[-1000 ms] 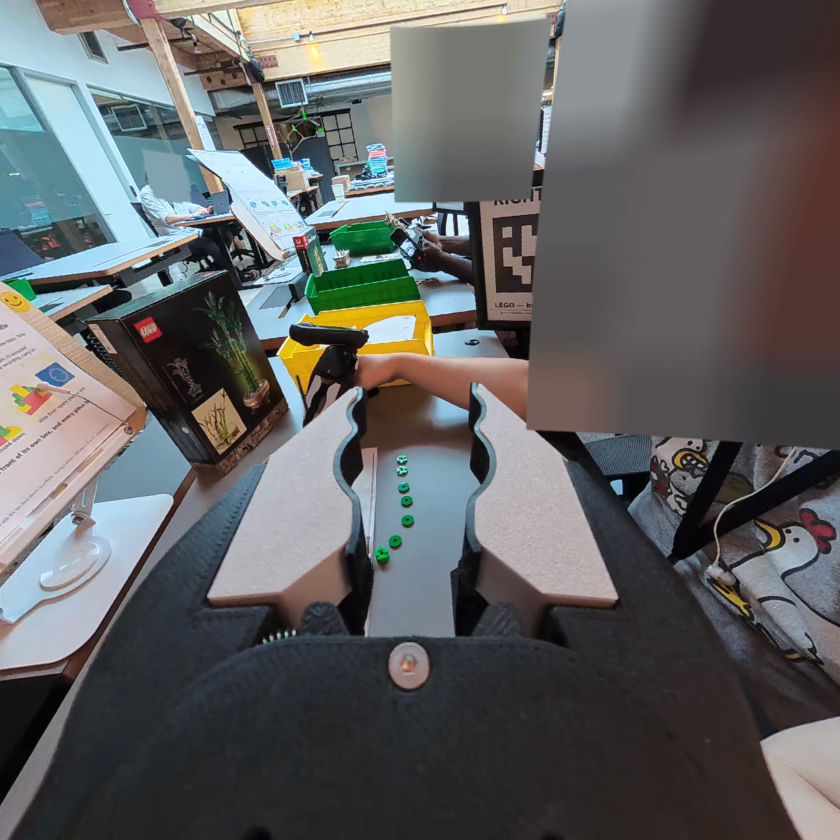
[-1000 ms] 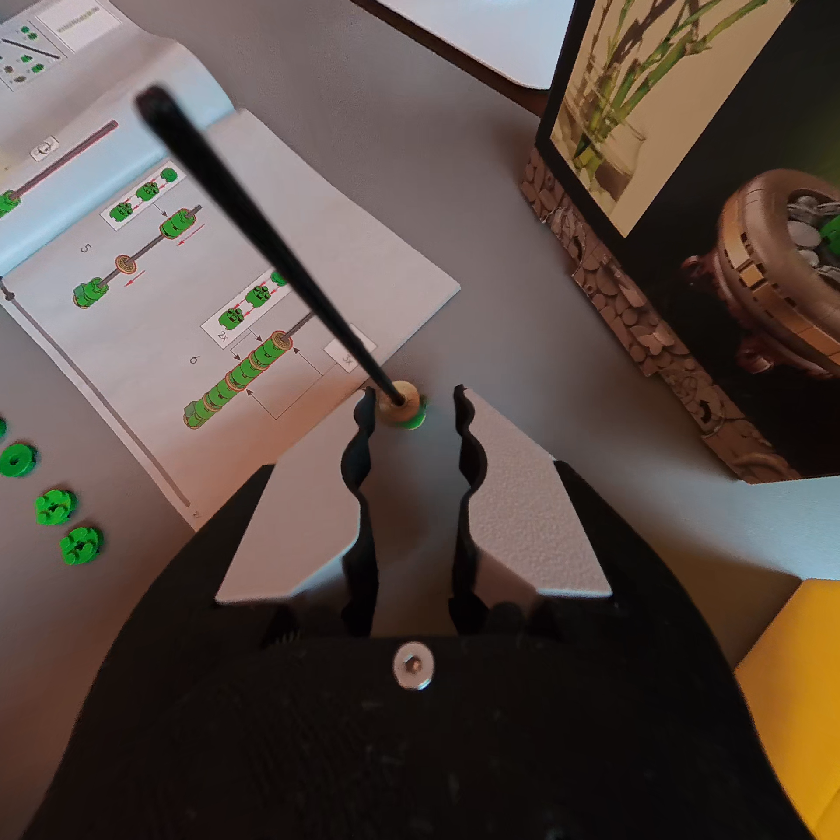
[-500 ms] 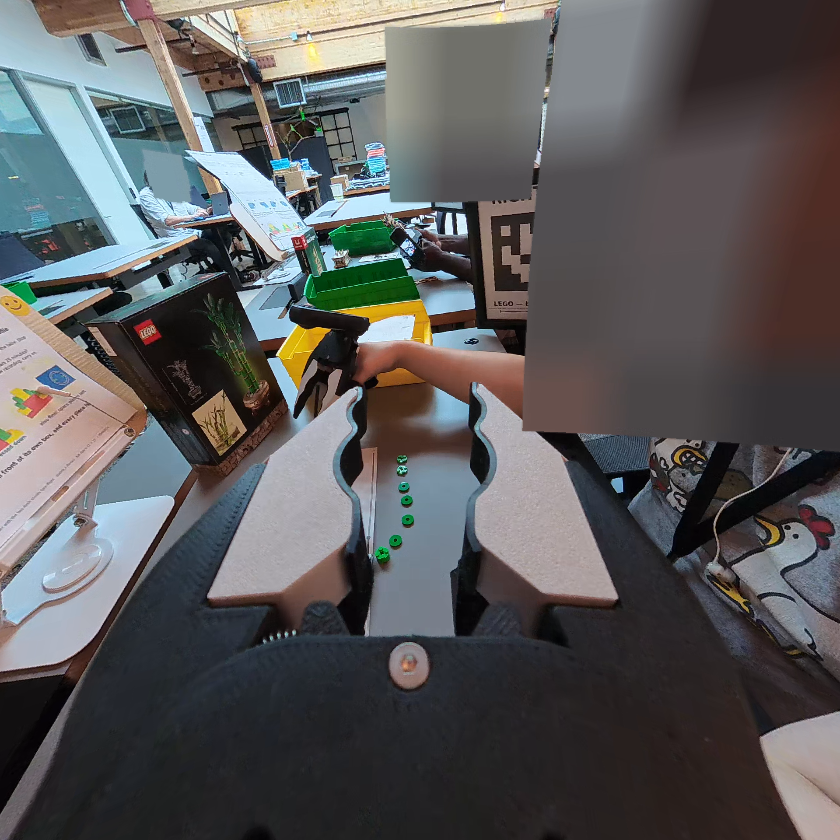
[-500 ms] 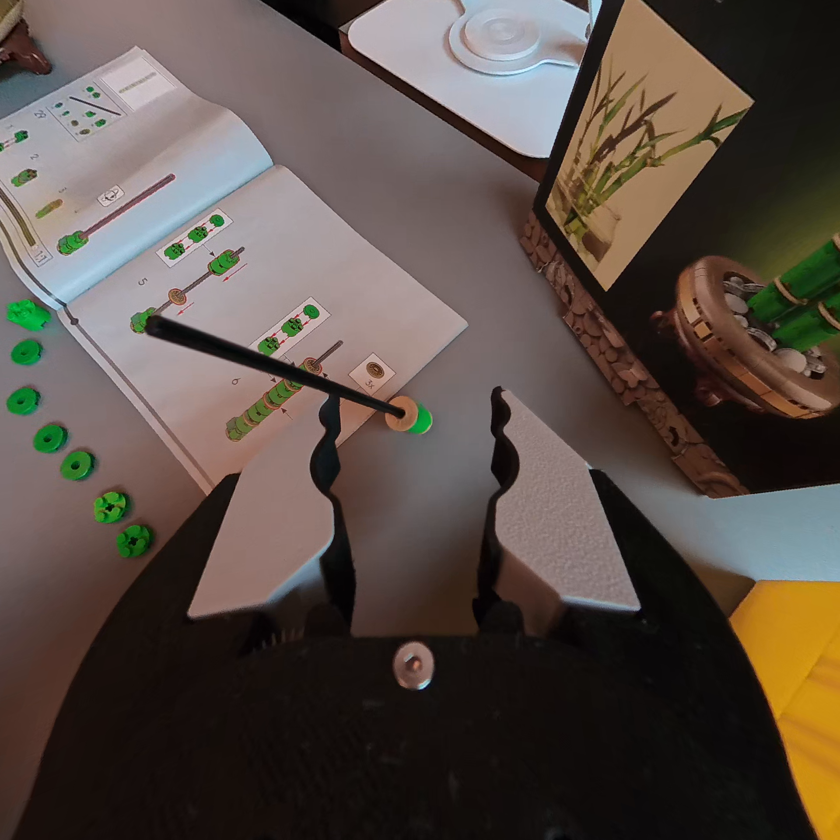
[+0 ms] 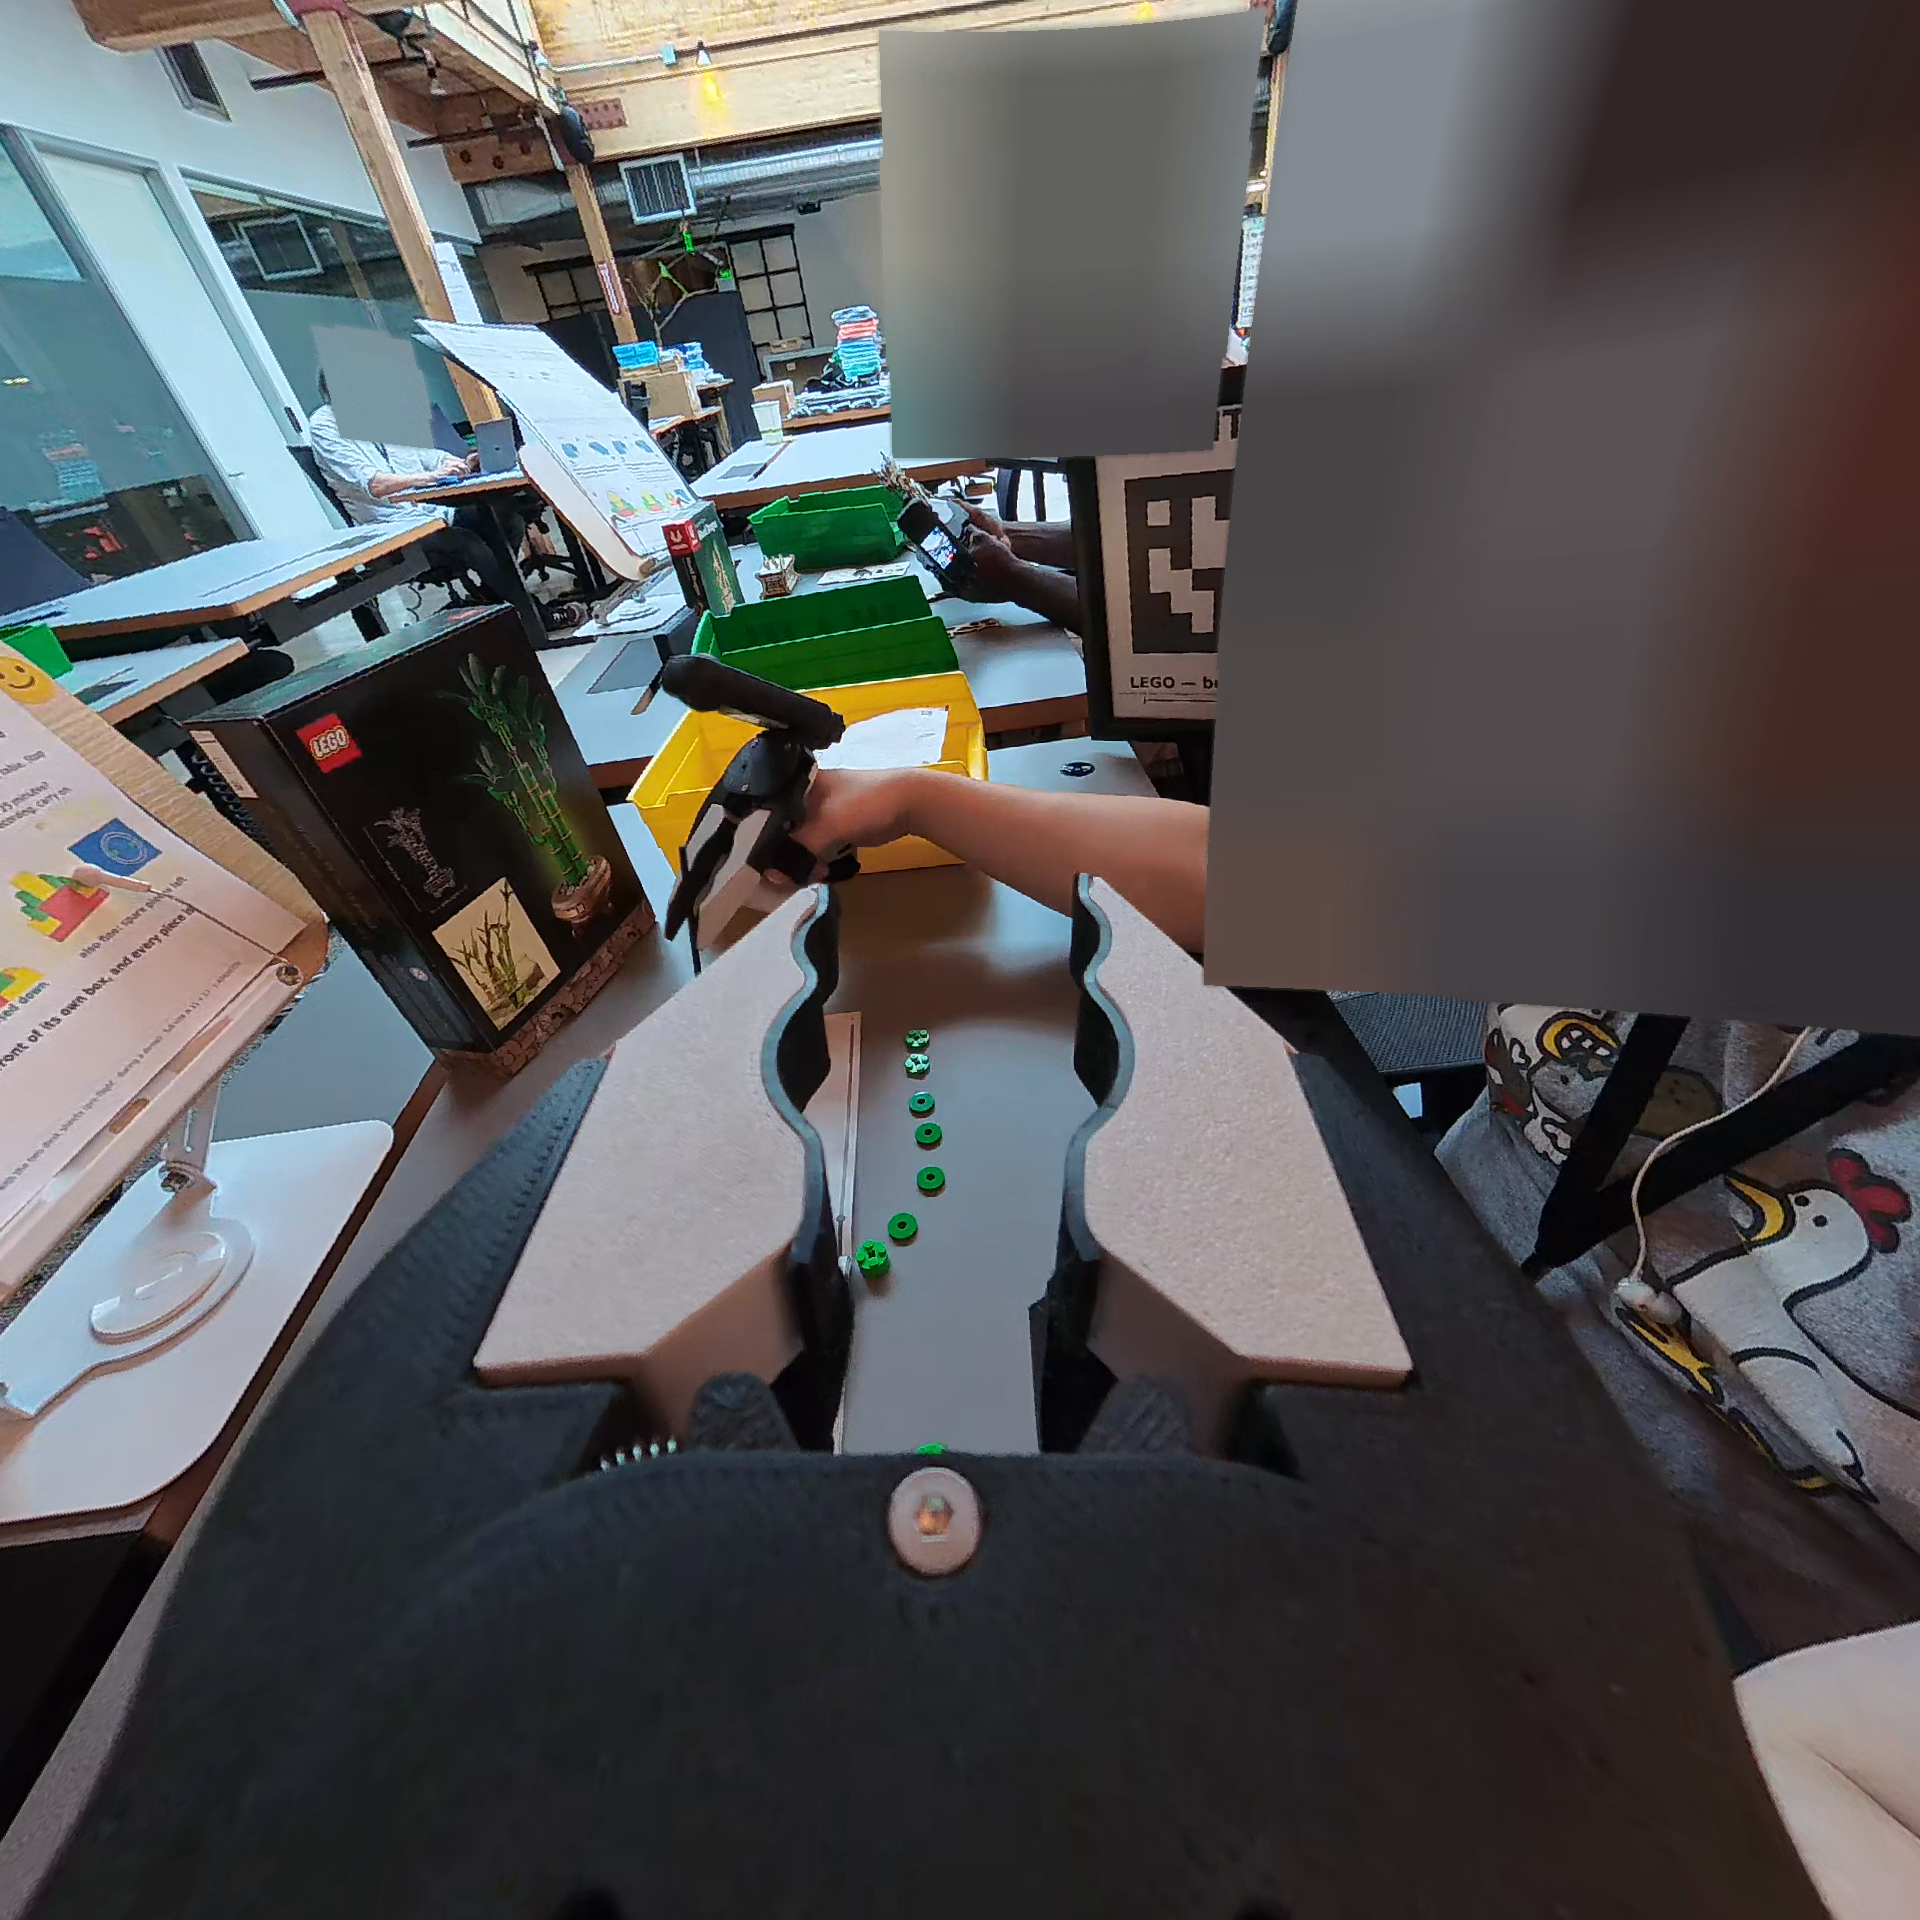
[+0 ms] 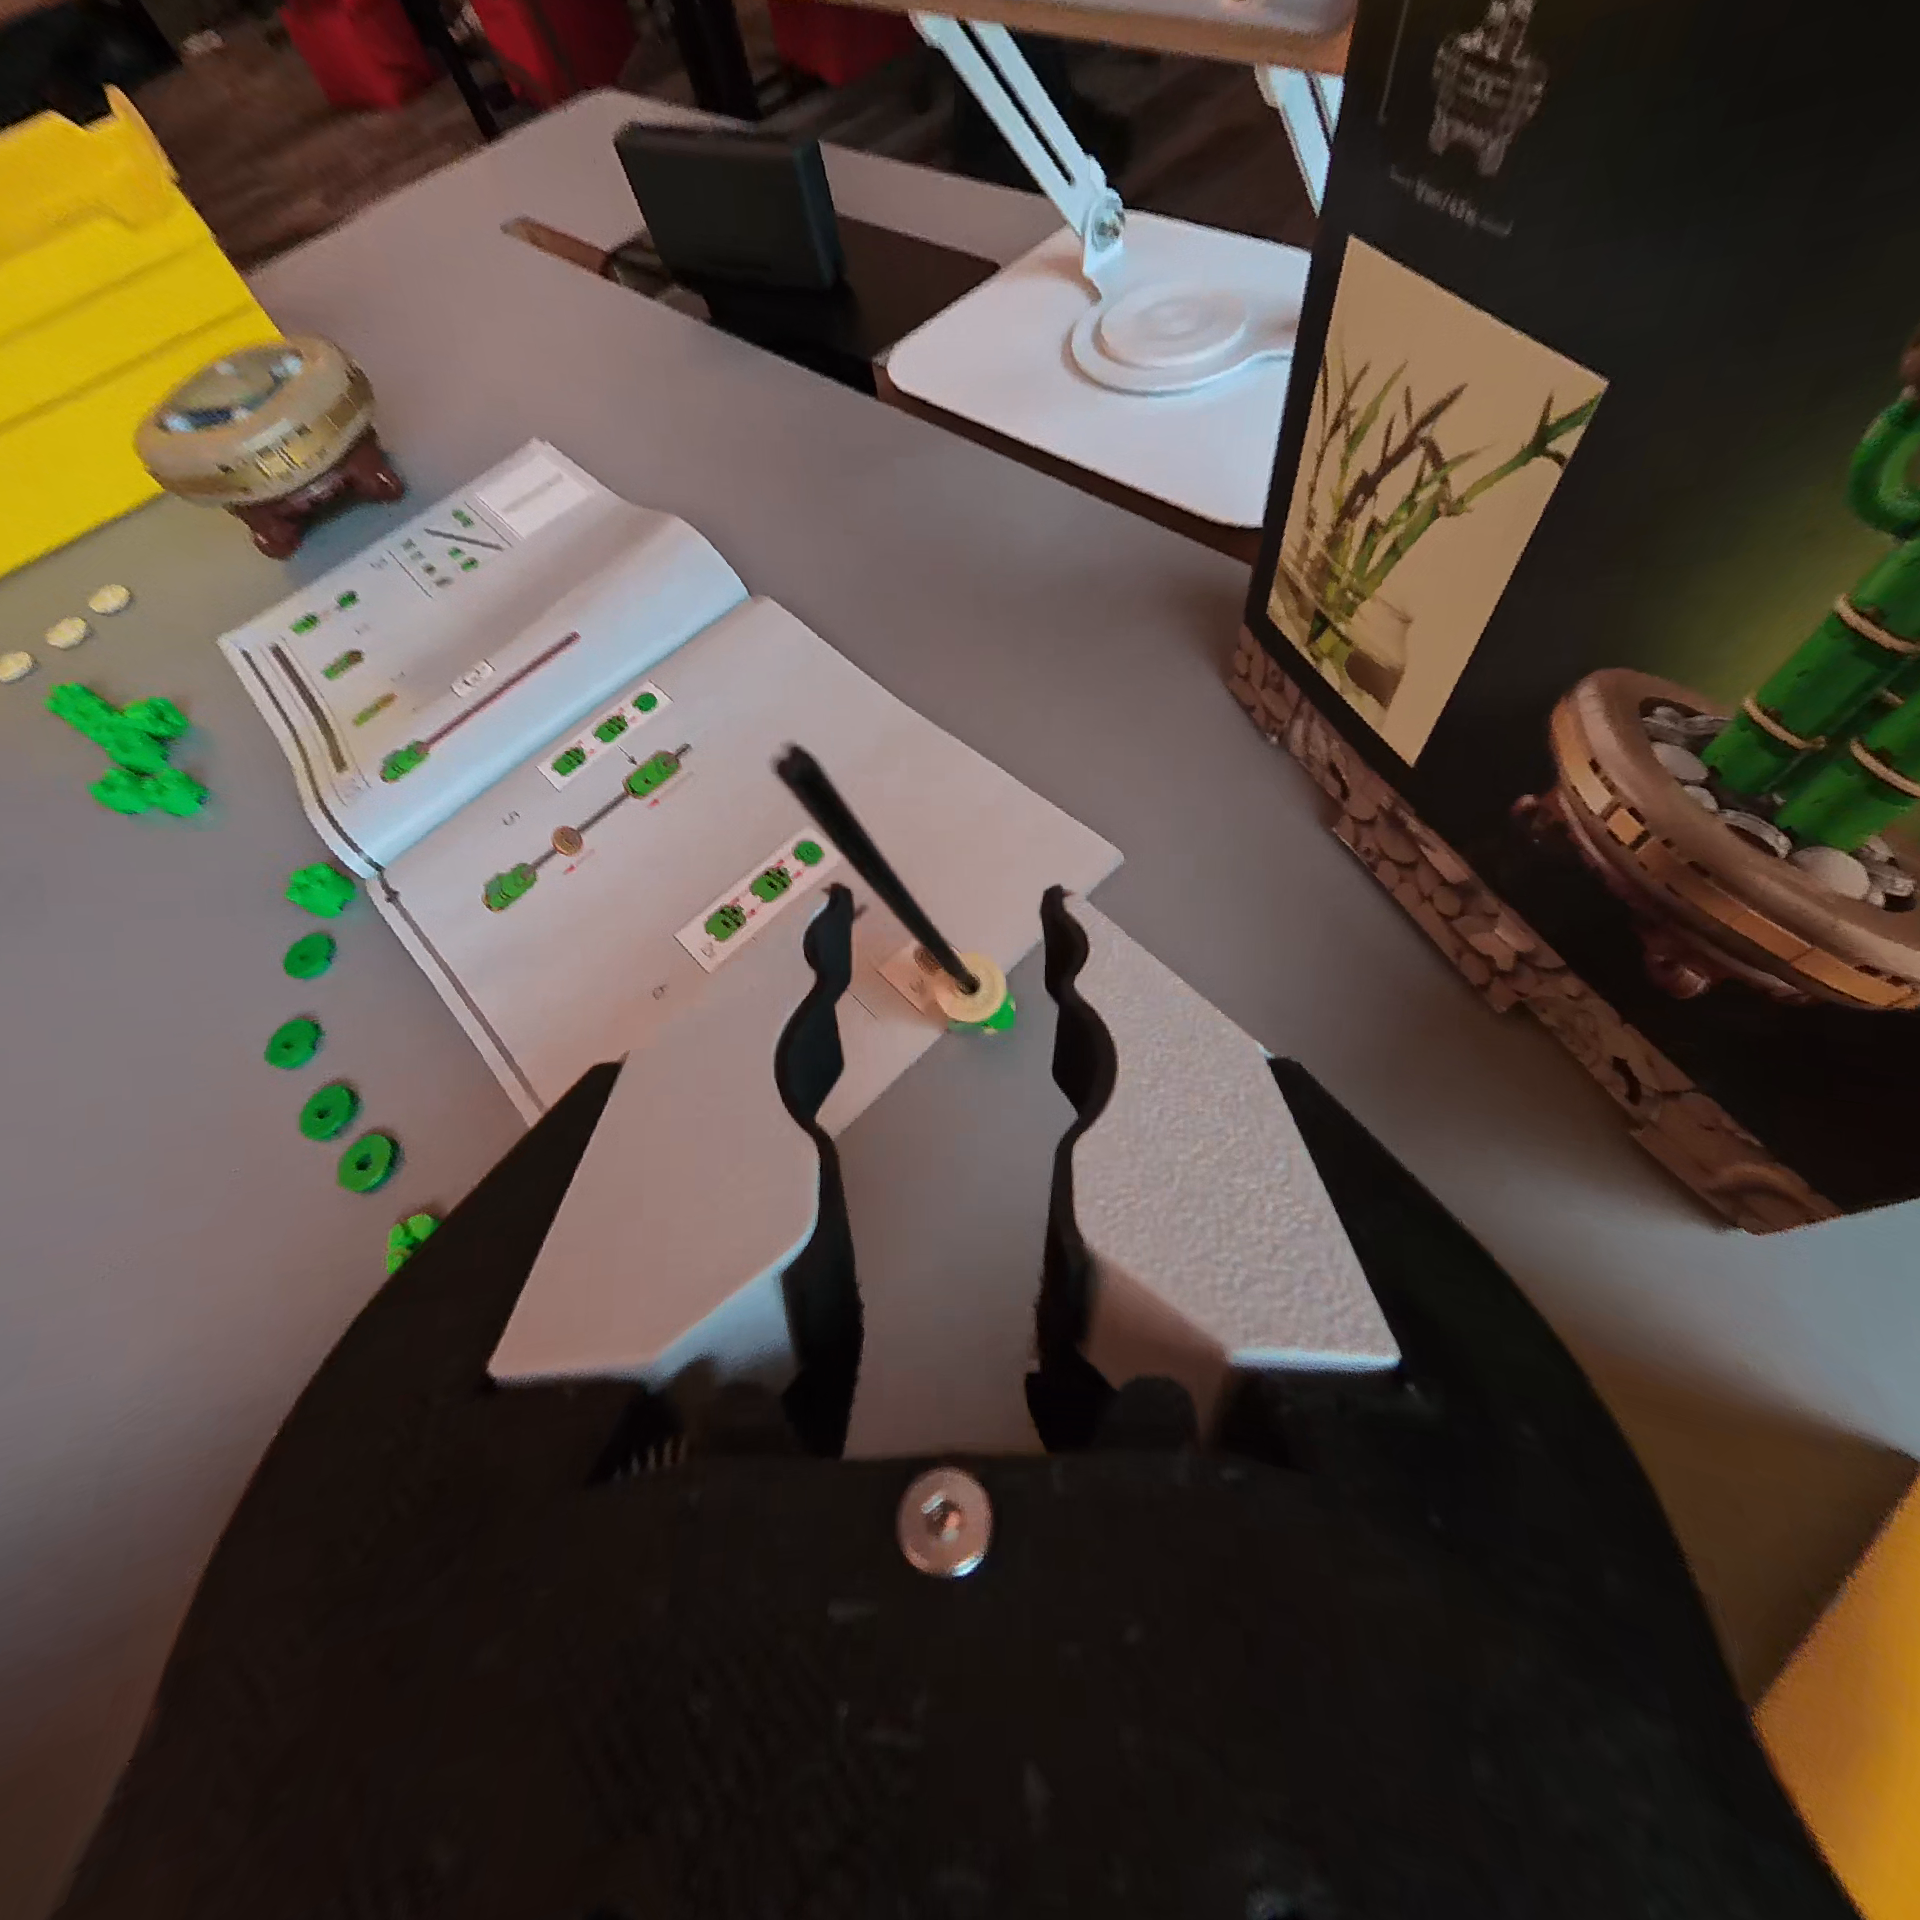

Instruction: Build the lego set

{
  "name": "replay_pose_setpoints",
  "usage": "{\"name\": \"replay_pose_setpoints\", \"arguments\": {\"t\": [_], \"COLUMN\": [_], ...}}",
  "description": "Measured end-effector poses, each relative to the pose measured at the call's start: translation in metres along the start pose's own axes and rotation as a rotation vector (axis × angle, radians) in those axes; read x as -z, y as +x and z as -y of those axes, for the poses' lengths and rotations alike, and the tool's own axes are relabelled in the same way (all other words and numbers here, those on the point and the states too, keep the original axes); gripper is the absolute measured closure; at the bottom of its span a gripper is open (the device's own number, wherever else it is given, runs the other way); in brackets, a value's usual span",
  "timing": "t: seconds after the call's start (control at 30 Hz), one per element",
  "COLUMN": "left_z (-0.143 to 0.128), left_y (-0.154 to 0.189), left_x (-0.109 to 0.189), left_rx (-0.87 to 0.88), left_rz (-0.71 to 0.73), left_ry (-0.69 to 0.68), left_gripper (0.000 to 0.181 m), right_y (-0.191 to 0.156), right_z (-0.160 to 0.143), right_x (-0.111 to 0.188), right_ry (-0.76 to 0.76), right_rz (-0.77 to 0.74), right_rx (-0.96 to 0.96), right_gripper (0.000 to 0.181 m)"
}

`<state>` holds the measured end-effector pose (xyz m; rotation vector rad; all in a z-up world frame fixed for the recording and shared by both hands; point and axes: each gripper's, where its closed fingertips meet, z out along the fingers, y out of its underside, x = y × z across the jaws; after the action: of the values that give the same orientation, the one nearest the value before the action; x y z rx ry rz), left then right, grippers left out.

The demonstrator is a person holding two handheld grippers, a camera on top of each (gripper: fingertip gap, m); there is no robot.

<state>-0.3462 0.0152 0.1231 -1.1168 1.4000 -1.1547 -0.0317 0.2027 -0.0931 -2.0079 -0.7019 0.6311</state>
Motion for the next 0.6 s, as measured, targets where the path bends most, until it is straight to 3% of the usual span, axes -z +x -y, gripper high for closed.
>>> {"name": "replay_pose_setpoints", "arguments": {"t": [0.07,0.17,0.6], "left_z": [-0.001,-0.002,-0.006], "left_y": [0.000,0.000,0.000], "left_x": [-0.001,-0.001,-0.005], "left_rx": [0.000,0.001,0.006], "left_rz": [-0.001,-0.001,-0.010], "left_ry": [-0.003,-0.008,-0.027], "left_gripper": [0.139,0.138,0.138], "right_y": [-0.003,-0.007,0.001], "right_z": [0.006,0.010,0.011], "right_x": [-0.001,-0.003,0.002], "right_ry": [0.032,0.033,-0.019], "right_rz": [0.012,0.029,-0.049], "right_rx": [0.001,0.025,-0.010], "right_gripper": [0.148,0.181,0.181]}}
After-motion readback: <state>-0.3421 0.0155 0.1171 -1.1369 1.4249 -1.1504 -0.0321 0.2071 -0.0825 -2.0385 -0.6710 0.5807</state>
